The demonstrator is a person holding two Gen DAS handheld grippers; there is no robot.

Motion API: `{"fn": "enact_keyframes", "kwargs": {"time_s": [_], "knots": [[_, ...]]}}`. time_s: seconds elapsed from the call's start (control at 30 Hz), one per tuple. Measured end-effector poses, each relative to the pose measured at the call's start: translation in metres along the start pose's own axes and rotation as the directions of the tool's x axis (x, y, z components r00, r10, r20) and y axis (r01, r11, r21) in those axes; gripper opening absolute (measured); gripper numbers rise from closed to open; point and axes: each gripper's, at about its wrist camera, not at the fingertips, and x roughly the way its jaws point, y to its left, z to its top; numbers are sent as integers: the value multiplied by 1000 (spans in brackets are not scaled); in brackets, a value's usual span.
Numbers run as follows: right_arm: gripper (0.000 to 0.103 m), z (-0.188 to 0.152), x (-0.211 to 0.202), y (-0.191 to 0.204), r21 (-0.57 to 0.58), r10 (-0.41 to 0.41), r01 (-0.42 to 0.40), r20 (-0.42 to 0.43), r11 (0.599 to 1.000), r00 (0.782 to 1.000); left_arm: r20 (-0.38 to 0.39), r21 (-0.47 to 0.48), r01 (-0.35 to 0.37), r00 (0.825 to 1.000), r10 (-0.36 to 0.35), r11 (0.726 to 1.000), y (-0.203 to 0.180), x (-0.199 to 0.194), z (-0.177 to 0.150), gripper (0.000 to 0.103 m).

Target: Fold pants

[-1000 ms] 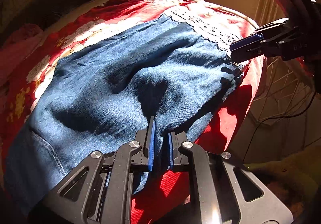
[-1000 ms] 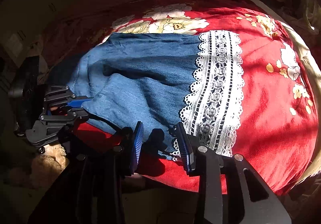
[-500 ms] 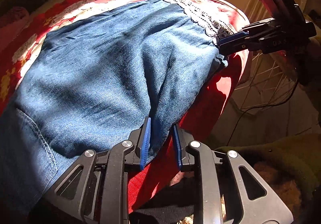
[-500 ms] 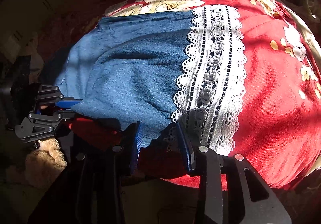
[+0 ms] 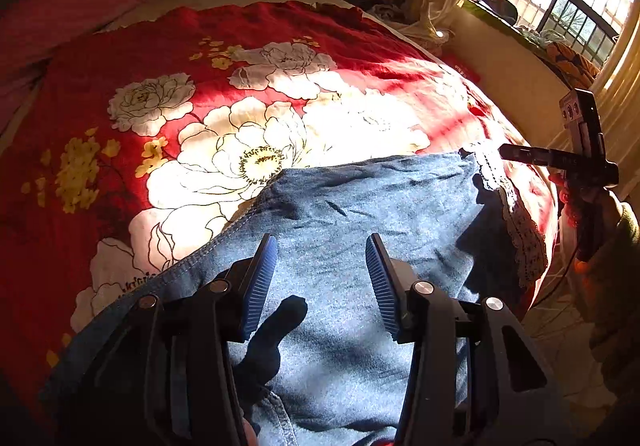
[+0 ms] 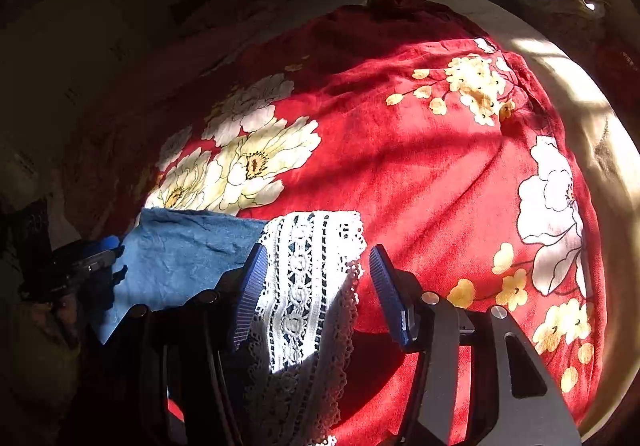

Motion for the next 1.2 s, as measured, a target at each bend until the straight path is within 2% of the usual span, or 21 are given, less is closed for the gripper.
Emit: {"fn": "enact_keyframes", "kwargs": {"time_s": [0.17, 0.23, 0.27, 0.3, 0.33, 0.37, 0.43, 0.53, 0.63, 0.7, 0.8, 0.93, 1.03, 1.07, 1.1, 1.17, 1.2], "knots": [[53, 3, 34, -5, -8, 66, -66, -66, 998, 996, -81, -87, 70, 994, -77, 994, 28, 46, 11, 38], [51, 2, 38, -1, -37, 72, -75, -67, 997, 995, -82, -114, 106, 990, -116, 988, 34, 55, 12, 38], [45, 1, 38, 2, -47, 84, -87, -67, 995, 994, -77, -123, 131, 987, -141, 984, 35, 58, 14, 38], [34, 1, 37, 4, -55, 95, -98, -66, 994, 993, -67, -134, 153, 984, -163, 979, 36, 58, 15, 38], [29, 0, 34, 8, -69, 101, -105, -57, 992, 993, -64, -148, 171, 981, -182, 974, 36, 58, 15, 38], [21, -1, 29, 14, -96, 103, -106, -37, 990, 994, -64, -148, 168, 982, -179, 975, 35, 58, 15, 31], [20, -4, 12, 31, -168, 106, -103, 13, 980, 994, -63, -134, 162, 983, -172, 978, 31, 54, 12, 15], [18, 5, -11, 49, -252, 78, -52, 94, 966, 993, -29, -158, 210, 976, -217, 965, 31, 42, 14, 6], [17, 25, -25, 54, -310, 41, 8, 151, 951, 988, 11, -122, 196, 980, -196, 973, 26, 32, 26, 5], [17, 42, -21, 55, -331, 19, 32, 149, 943, 989, 10, -111, 162, 987, -162, 981, 22, 34, 34, 5], [18, 58, 9, 48, -348, -55, 76, 70, 934, 996, 5, -93, 75, 997, -74, 993, 18, 48, 42, 6], [20, 56, 60, 32, -351, -158, 132, -47, 927, 986, -8, -101, 16, 1000, -17, 995, 23, 67, 35, 6], [26, 51, 65, 24, -323, -157, 140, -29, 936, 987, 16, -55, -35, 999, 36, 998, 16, 68, 31, 8], [33, 51, 62, 21, -300, -153, 141, -19, 943, 988, 19, -42, -52, 998, 53, 998, 15, 69, 29, 10], [40, 51, 57, 20, -275, -153, 144, -11, 950, 988, 25, -33, -57, 998, 58, 998, 14, 67, 28, 11], [47, 50, 41, 19, -227, -149, 147, 10, 963, 989, 47, -33, -46, 998, 47, 998, 15, 60, 25, 11], [50, 47, 27, 21, -216, -120, 125, 34, 968, 992, 57, -39, -40, 997, 42, 998, 17, 54, 25, 11]]}}
